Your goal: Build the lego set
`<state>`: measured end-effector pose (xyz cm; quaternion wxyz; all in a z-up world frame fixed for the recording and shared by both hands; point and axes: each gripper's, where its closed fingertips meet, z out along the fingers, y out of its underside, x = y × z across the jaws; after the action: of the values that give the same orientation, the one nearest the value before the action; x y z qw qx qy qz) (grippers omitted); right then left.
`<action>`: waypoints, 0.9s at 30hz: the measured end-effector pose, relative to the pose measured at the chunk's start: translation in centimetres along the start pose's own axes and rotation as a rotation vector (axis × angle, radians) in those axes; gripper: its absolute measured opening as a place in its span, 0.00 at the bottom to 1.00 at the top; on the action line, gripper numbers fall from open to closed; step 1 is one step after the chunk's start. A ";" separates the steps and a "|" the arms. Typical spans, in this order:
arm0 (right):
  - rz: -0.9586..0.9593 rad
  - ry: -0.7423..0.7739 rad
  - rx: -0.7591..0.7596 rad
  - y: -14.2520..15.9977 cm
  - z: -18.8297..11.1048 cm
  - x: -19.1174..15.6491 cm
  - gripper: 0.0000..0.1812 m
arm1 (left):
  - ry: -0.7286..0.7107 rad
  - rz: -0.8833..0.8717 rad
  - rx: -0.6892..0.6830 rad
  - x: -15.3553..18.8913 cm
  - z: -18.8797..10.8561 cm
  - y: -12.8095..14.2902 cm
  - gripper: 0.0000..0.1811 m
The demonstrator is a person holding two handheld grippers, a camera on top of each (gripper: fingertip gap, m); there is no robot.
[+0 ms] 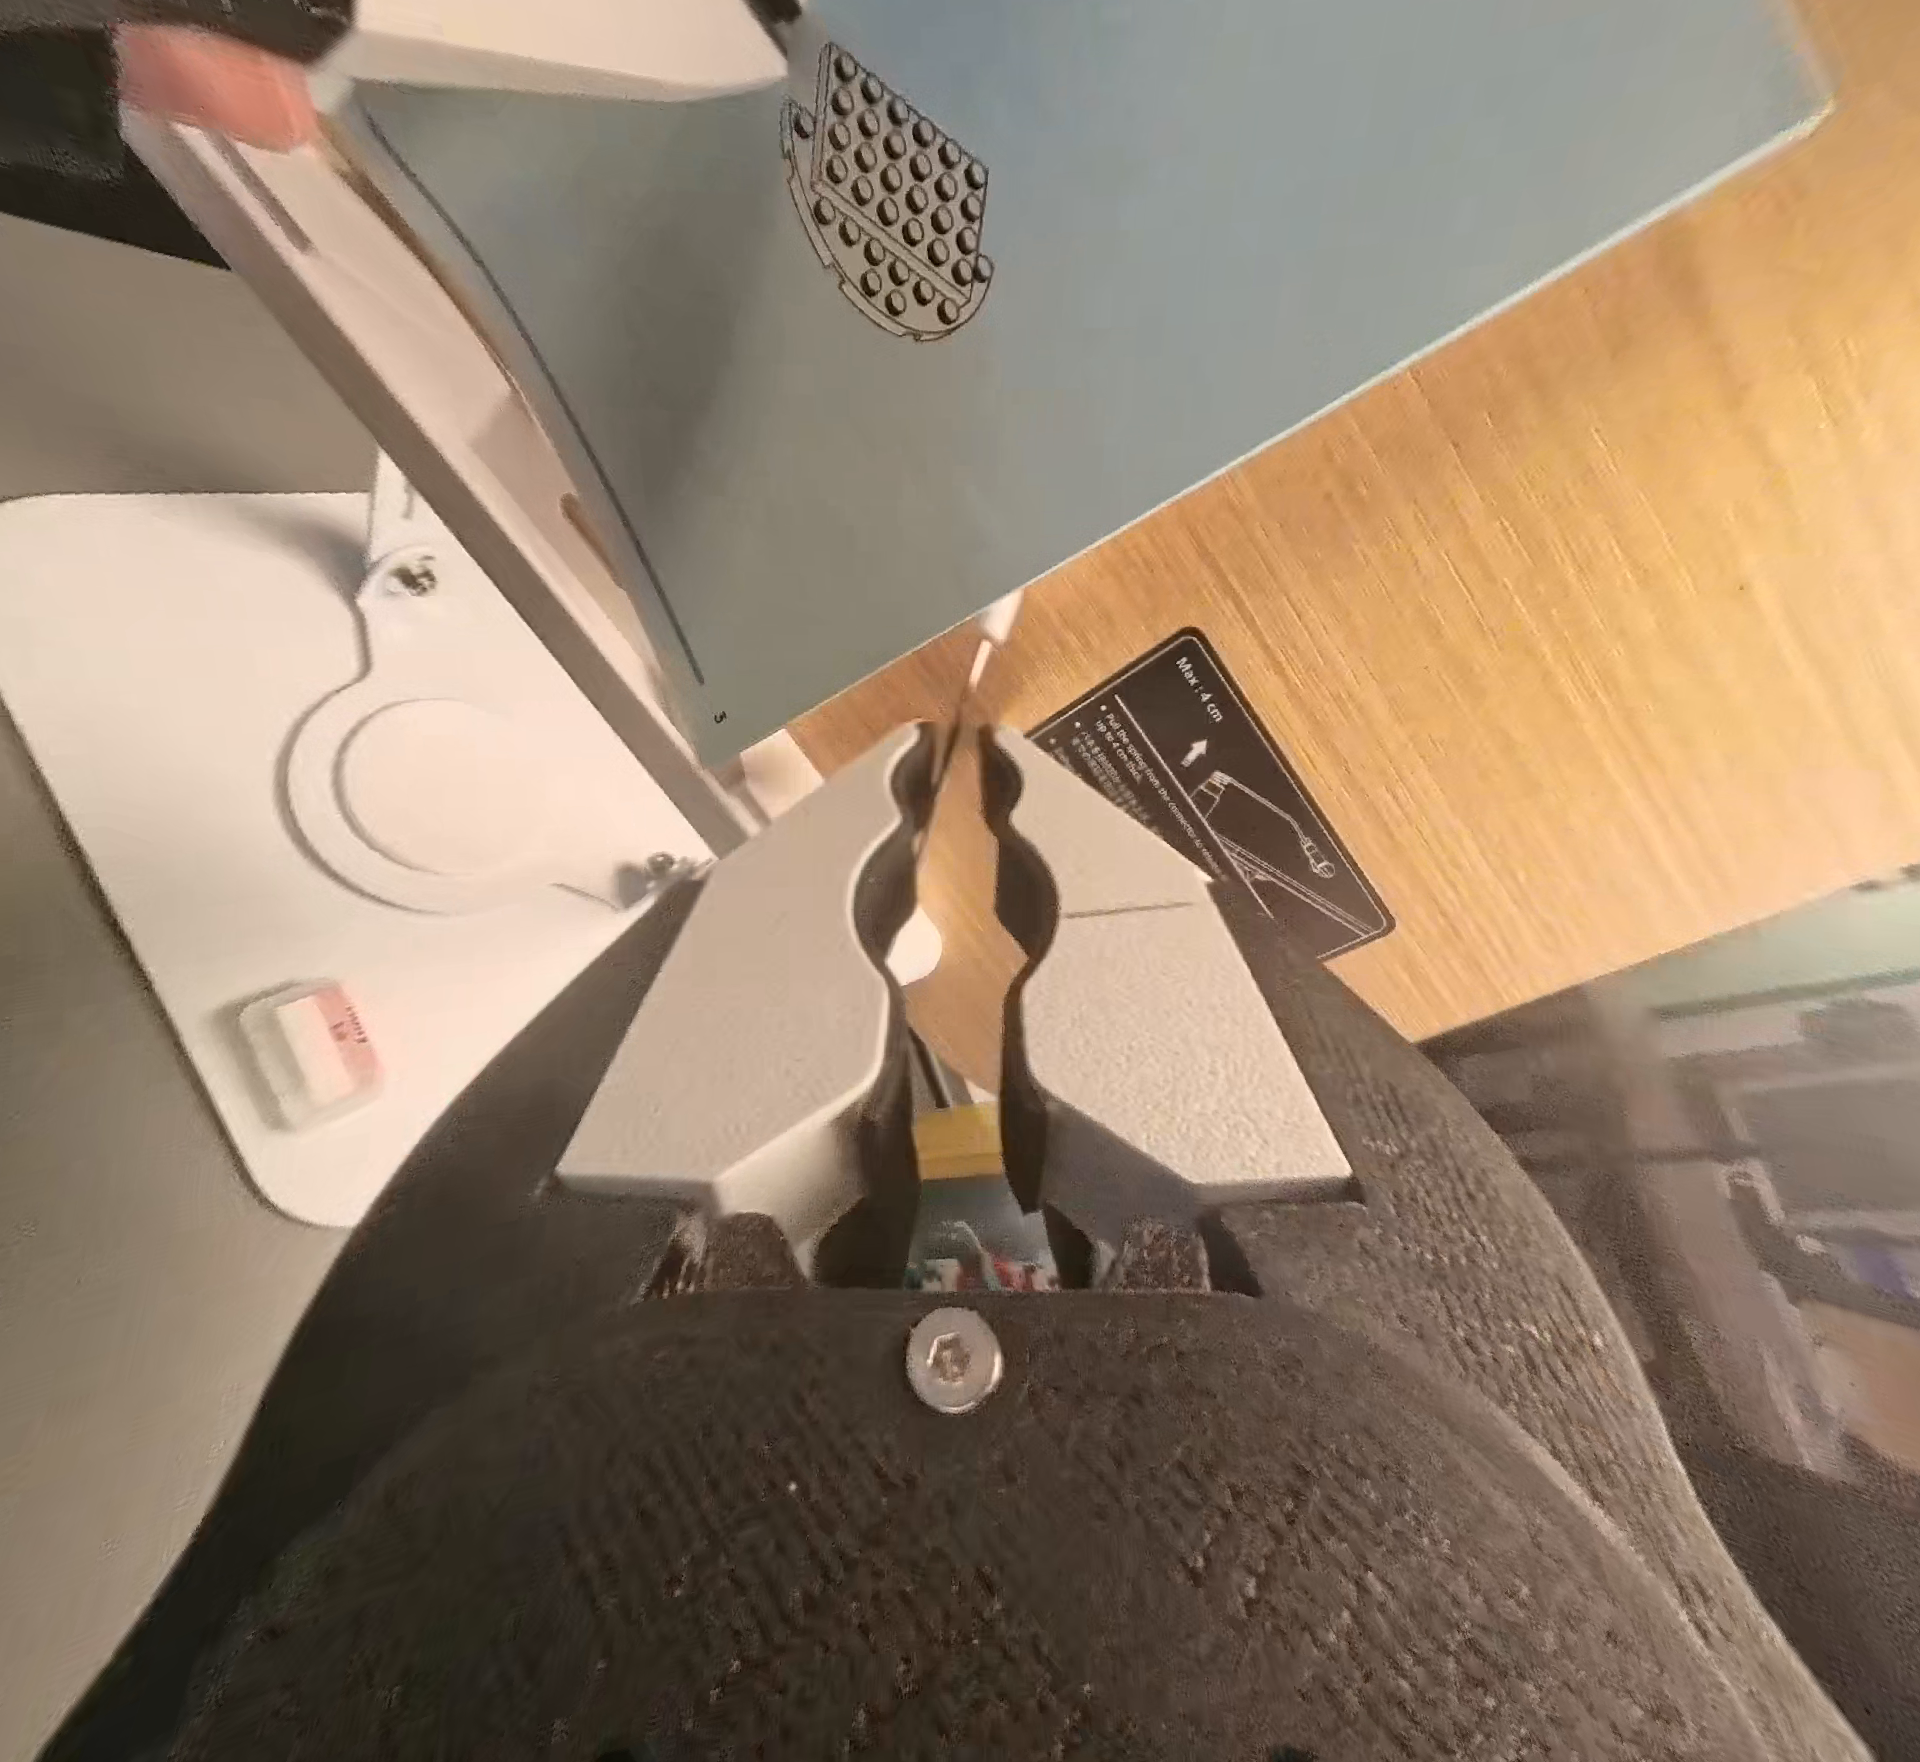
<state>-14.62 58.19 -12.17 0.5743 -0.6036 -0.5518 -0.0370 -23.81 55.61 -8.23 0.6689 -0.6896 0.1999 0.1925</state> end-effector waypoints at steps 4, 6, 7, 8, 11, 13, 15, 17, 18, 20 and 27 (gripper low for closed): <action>0.164 0.040 0.065 0.2 -0.2 0.6 0.00 | -0.015 -0.003 -0.004 0.5 0.0 0.0 0.02; 0.286 0.063 0.124 0.6 -0.6 1.3 0.00 | -0.020 -0.041 -0.004 0.8 0.1 -0.1 0.02; 0.349 0.071 0.157 0.8 -0.7 1.6 0.00 | -0.031 -0.061 -0.005 0.8 0.1 -0.1 0.03; 0.407 0.077 0.191 1.0 -0.9 1.8 0.00 | -0.045 -0.081 -0.007 0.9 0.1 -0.1 0.03; 0.539 0.069 0.312 1.1 -1.3 2.1 0.00 | -0.050 -0.142 -0.008 1.7 0.3 -0.3 0.08; 0.543 0.053 0.390 0.7 -1.6 1.8 0.00 | -0.040 -0.176 0.000 2.5 0.6 -0.7 0.08; 0.476 0.052 0.453 0.1 -2.0 1.4 0.00 | -0.040 -0.207 0.005 2.9 0.9 -1.1 0.08; 0.401 0.067 0.481 -0.1 -2.3 1.1 0.00 | -0.047 -0.242 0.017 3.1 1.0 -1.3 0.07; 0.372 0.063 0.492 -0.2 -2.4 1.0 0.00 | -0.048 -0.258 0.024 3.1 1.0 -1.4 0.08; 0.299 0.057 0.497 -0.3 -2.5 0.8 0.01 | -0.046 -0.268 0.033 3.1 1.0 -1.4 0.07; -0.206 0.041 0.396 -1.5 -1.5 -1.4 0.02 | -0.020 -0.266 0.027 3.3 1.0 -1.4 0.08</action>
<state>-15.32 55.80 -11.61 0.6860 -0.4186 -0.5951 0.0015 -20.26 56.55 -8.78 0.6998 -0.6989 0.1025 0.1064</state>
